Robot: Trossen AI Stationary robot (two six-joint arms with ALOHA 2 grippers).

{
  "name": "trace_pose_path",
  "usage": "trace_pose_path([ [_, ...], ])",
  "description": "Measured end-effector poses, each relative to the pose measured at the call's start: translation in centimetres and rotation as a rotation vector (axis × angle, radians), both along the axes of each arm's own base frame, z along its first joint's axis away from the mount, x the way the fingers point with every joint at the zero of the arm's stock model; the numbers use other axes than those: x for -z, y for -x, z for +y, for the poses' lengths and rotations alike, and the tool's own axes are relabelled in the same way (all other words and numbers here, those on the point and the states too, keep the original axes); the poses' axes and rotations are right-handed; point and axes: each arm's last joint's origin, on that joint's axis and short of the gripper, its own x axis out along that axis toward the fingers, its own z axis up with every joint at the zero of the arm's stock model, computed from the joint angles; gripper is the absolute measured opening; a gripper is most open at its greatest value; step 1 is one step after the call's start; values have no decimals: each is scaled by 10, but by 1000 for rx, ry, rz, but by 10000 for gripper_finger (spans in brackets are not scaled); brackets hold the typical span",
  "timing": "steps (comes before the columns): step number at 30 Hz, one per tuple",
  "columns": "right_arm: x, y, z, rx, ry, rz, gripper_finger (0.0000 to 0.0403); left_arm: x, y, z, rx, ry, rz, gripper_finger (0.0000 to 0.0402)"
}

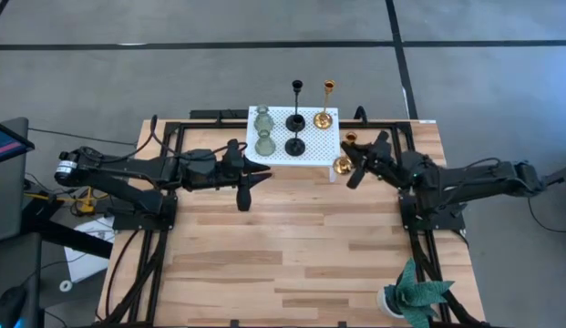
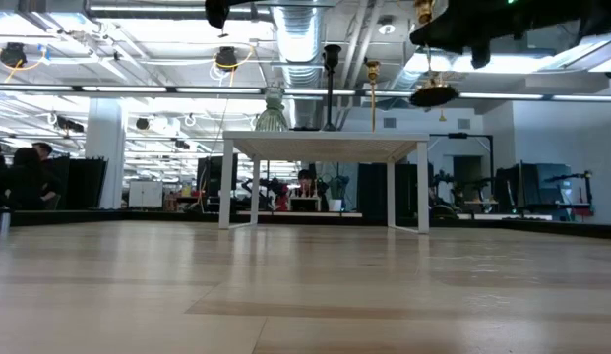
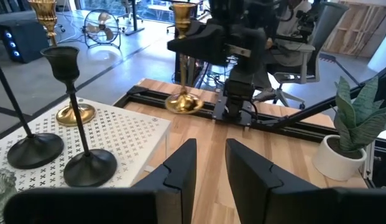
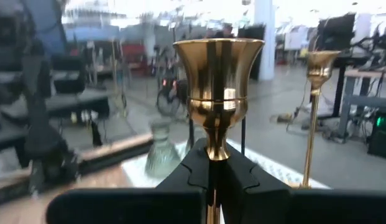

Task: Pick & Place candle stick holders
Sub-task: Align the golden candle holder with the golden candle holder on the shelf

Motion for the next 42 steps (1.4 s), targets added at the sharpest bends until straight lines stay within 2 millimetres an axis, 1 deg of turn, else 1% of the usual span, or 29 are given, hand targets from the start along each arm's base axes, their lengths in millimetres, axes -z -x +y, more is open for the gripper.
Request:
trace_pose_path([
  [4, 10, -9, -13, 17, 15, -15, 1, 0, 0, 0, 0, 0, -2, 85],
  [9, 17, -25, -27, -22, 47, -45, 1, 0, 0, 0, 1, 0, -4, 85],
  [16, 29, -37, -48, 53, 59, -46, 1, 0, 0, 0, 1, 0, -4, 85],
  [24, 37, -47, -57, 53, 69, -77, 1, 0, 0, 0, 1, 0, -4, 85],
  [34, 48, -60, -66, 70, 56, -13, 1, 0, 0, 0, 1, 0, -3, 85],
  [42, 48, -62, -73, 99, 78, -4, 1, 0, 0, 0, 1, 0, -3, 85],
])
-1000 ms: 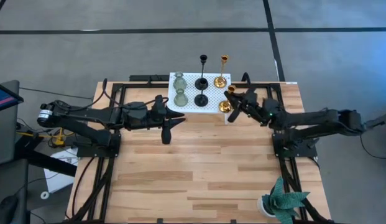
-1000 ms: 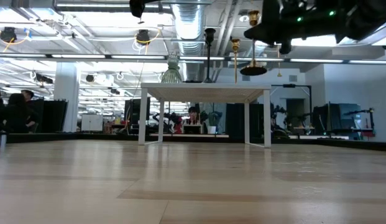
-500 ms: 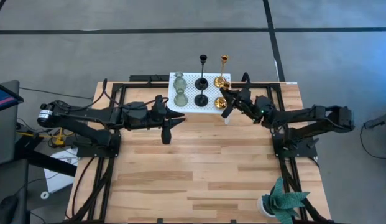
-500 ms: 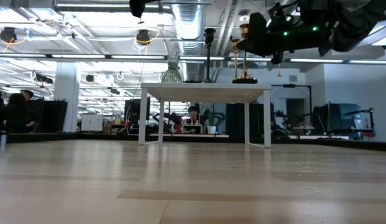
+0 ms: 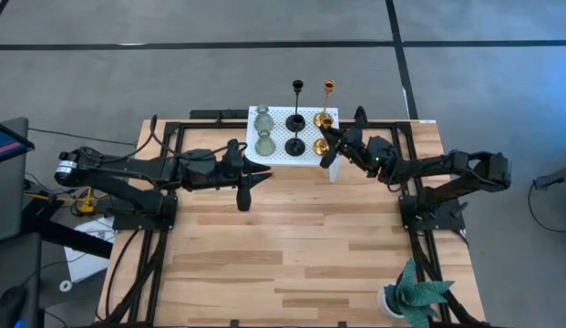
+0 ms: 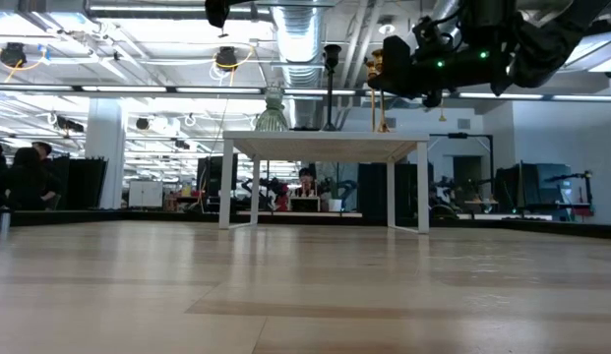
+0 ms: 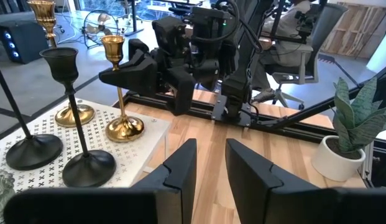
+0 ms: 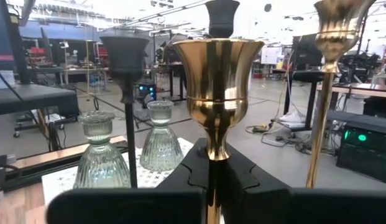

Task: Pick & Place candle stick holders
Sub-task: Align the golden candle holder with the golden candle holder on the shelf

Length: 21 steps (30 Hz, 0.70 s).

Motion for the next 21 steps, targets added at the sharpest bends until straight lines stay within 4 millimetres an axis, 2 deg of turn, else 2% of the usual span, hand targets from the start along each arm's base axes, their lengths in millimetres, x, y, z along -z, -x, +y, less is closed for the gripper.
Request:
trace_pose_path([
  [8, 1, 3, -7, 30, 8, 21, 1, 0, 0, 0, 0, 0, 0, 85],
  [21, 3, 2, -7, 3, -35, 14, 2, 0, 0, 0, 0, 0, 0, 85],
])
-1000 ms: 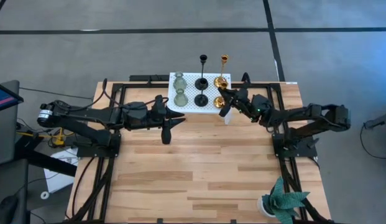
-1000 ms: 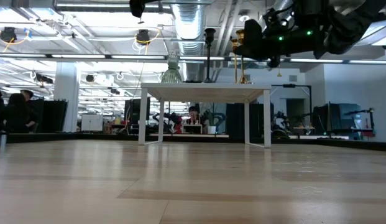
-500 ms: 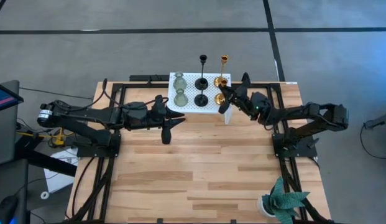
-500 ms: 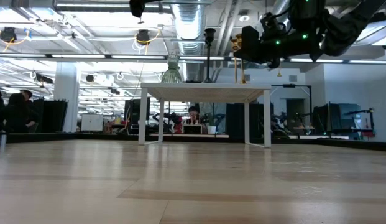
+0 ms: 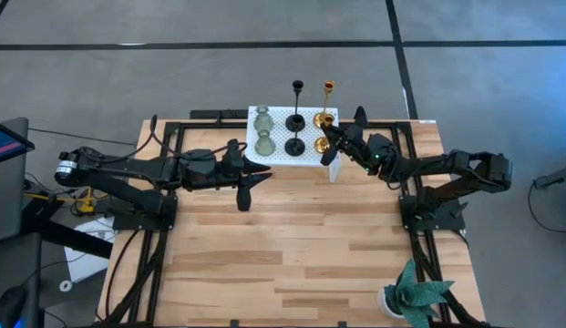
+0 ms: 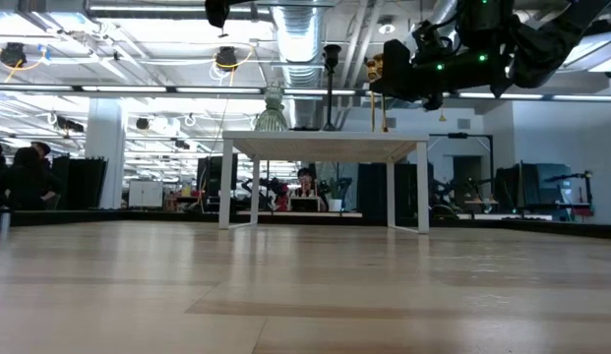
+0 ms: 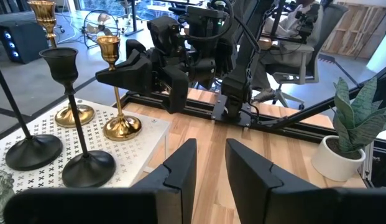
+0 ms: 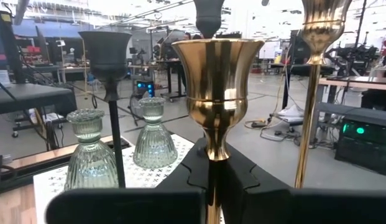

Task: Pick & Place candle stick holders
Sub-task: Align the golden candle holder with the golden candle holder on the shelf, then return to Home Position

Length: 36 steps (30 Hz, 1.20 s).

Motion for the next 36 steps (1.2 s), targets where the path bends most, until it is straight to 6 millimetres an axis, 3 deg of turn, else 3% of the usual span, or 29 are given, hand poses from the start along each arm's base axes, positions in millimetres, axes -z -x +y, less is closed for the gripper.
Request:
trace_pose_path([
  [3, 0, 0, 0, -2, -2, -1, 13, 0, 0, 0, 0, 0, 0, 85],
  [13, 8, -1, 1, -8, -30, 63, 116, 0, 0, 0, 0, 0, 0, 85],
  [25, 2, 2, 4, -14, -22, 50, 273, 0, 0, 0, 0, 0, 0, 85],
  [30, -5, 11, 11, -33, -70, 71, 308, 0, 0, 0, 0, 0, 0, 85],
  [36, -13, 29, 24, -53, -160, 126, 322, 0, 0, 0, 0, 0, 0, 85],
])
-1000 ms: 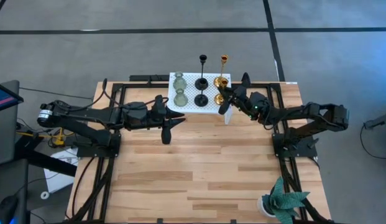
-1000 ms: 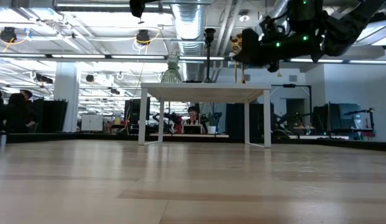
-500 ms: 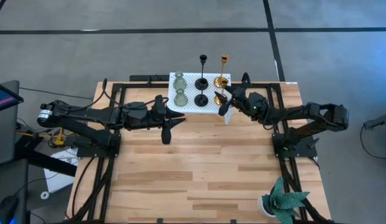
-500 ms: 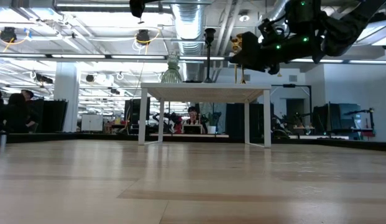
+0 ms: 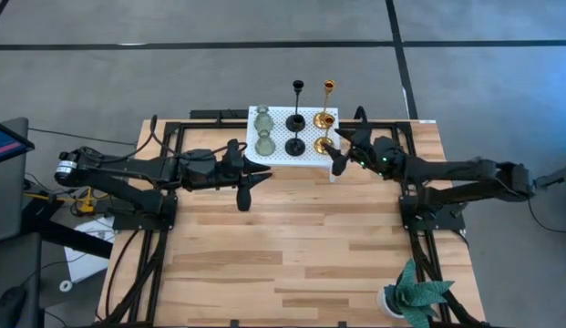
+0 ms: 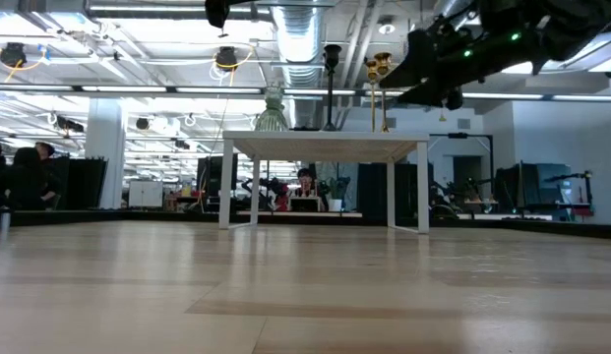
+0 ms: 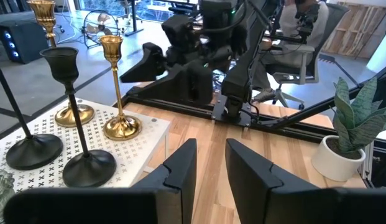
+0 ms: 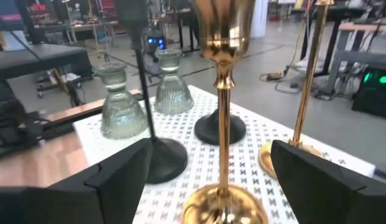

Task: Pick & Place candle stick holders
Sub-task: Return to Home Position

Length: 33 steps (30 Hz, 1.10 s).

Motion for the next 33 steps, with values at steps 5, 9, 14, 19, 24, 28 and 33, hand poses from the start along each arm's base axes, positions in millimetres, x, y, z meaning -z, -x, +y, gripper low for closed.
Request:
trace_pose_path([
  [5, -17, 18, 15, -42, -6, -38, 320, -1, 2, 0, 1, 0, -1, 85],
  [9, -33, 35, 27, -85, 11, -109, 316, -5, 18, 2, 4, -40, 13, 85],
  [14, -46, 54, 39, -135, 21, -165, 296, -13, 52, 5, 5, -59, 18, 83],
  [19, -52, 69, 49, -188, 21, -189, 239, -19, 83, 4, 37, -56, -8, 50],
  [24, -56, 80, 57, -234, 22, -218, 140, -13, 106, -1, 133, -52, -36, 6],
  [28, -57, 90, 62, -269, 19, -222, 43, 5, 117, -2, 142, -52, -37, 6],
  [33, -58, 104, 67, -356, -4, -240, 10, 22, 125, 0, 136, -43, -93, 4],
])
